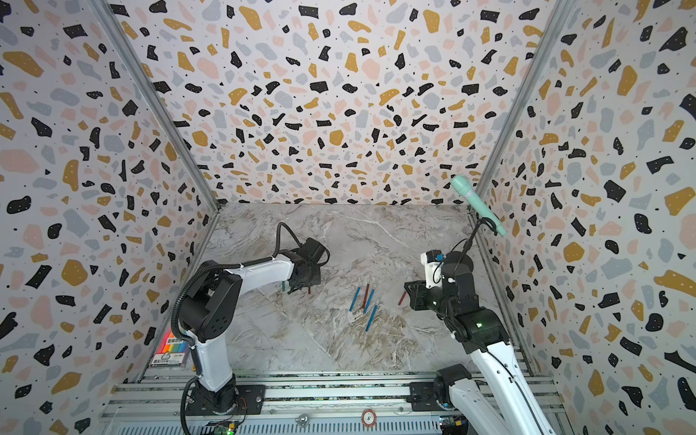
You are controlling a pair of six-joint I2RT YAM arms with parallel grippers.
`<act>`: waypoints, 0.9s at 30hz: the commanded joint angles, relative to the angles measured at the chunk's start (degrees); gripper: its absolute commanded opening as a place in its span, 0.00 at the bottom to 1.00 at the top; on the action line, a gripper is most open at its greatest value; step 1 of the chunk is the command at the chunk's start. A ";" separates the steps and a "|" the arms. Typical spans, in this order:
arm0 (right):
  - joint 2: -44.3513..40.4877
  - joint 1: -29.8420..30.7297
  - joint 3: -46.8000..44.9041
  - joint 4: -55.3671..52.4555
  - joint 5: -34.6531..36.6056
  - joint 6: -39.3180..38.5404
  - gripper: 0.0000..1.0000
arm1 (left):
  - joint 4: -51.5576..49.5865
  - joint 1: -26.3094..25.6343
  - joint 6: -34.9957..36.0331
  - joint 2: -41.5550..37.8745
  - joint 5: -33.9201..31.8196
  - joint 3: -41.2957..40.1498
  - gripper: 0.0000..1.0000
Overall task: Remove protective caps from carving knives
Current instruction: Place the carving knife at the center of the board.
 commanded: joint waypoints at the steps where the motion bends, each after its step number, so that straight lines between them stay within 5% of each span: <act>1: -0.73 0.34 -0.32 0.50 0.51 -0.65 0.00 | -2.19 0.69 1.74 0.80 -0.14 2.36 0.00; 27: -1.88 1.05 -0.84 0.90 0.80 -0.39 0.00 | -5.26 1.62 3.88 5.61 -0.47 5.99 0.00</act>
